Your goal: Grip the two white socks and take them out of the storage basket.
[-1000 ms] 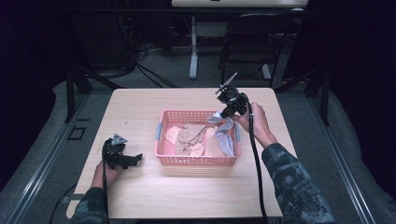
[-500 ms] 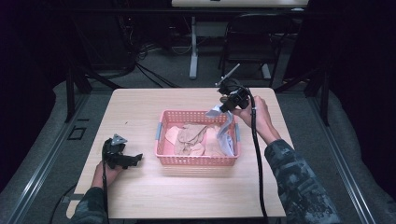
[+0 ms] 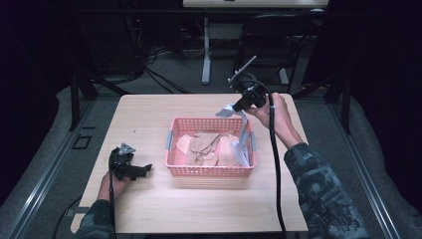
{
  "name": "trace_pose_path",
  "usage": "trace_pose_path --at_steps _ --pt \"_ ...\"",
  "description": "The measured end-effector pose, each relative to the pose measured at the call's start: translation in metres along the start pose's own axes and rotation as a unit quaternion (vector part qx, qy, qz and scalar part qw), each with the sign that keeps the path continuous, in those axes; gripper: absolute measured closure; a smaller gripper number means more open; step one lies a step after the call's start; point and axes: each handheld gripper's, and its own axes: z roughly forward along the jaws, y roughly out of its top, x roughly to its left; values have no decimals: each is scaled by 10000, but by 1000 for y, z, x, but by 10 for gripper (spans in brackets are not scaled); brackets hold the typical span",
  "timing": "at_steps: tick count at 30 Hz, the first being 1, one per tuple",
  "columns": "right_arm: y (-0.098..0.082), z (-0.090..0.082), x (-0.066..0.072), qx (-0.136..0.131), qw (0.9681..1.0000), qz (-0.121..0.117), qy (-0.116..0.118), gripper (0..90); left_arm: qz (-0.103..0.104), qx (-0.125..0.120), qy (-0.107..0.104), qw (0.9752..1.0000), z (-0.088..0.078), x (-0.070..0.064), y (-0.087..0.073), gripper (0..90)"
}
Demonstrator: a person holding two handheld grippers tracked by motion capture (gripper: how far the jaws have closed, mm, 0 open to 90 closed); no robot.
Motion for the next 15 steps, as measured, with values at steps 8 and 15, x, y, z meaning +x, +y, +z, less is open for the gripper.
trace_pose_path --at_steps 8,15 --pt "7 -19 2 -133 9999 -31 -7 838 5 2 9 10000 0 0 0 1" --pt "9 -29 1 -131 9999 -65 -36 838 9 3 8 10000 0 0 0 1"
